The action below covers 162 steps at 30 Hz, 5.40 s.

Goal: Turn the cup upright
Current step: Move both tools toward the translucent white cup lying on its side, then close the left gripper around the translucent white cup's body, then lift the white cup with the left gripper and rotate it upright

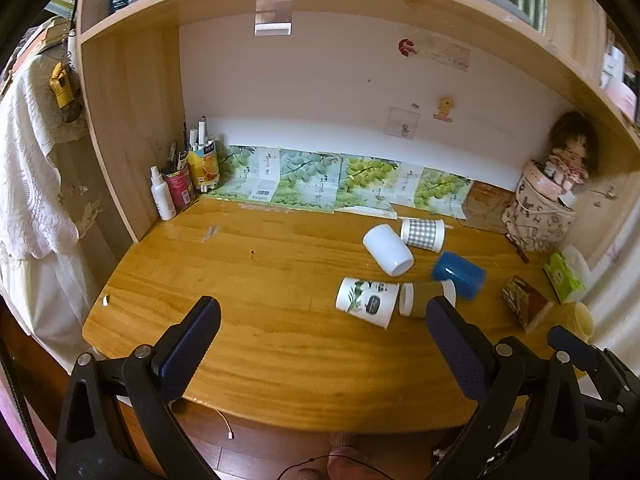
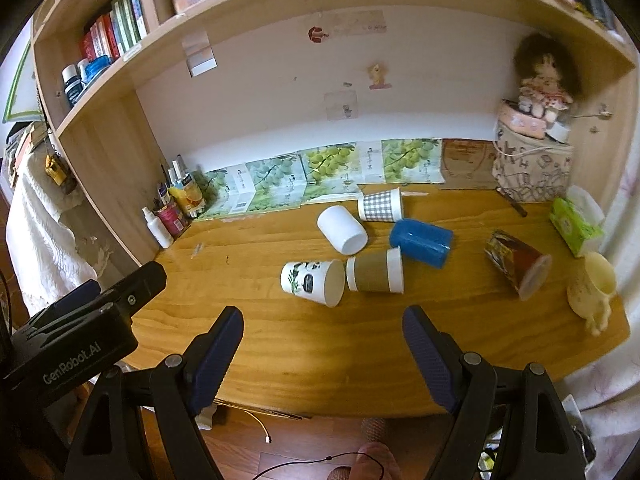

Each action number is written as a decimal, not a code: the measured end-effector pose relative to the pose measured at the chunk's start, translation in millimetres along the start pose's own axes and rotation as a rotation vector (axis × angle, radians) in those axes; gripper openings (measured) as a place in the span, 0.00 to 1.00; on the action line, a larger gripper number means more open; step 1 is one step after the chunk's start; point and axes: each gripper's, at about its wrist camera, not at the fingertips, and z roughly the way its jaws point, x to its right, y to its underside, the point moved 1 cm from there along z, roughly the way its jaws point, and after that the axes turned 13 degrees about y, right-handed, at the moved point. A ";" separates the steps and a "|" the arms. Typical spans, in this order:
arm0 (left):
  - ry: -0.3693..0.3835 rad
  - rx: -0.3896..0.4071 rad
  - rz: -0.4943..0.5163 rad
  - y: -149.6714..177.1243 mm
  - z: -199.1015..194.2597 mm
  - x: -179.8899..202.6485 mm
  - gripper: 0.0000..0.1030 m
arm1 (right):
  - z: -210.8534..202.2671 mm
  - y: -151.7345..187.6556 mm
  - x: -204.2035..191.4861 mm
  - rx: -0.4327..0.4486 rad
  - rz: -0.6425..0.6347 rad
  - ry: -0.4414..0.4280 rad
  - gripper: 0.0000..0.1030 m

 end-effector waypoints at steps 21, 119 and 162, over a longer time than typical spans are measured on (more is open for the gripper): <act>-0.037 -0.127 -0.068 -58.2 105.4 35.8 0.99 | 99.6 -86.1 21.5 -0.055 -0.096 -0.109 0.80; 0.102 -0.740 -0.427 -58.4 403.9 5.8 0.68 | 305.9 -127.5 84.1 -0.454 -0.049 -0.082 0.80; 0.095 -0.673 -0.137 -97.3 299.0 32.7 0.67 | 240.1 -125.5 85.4 -0.349 0.000 -0.131 0.80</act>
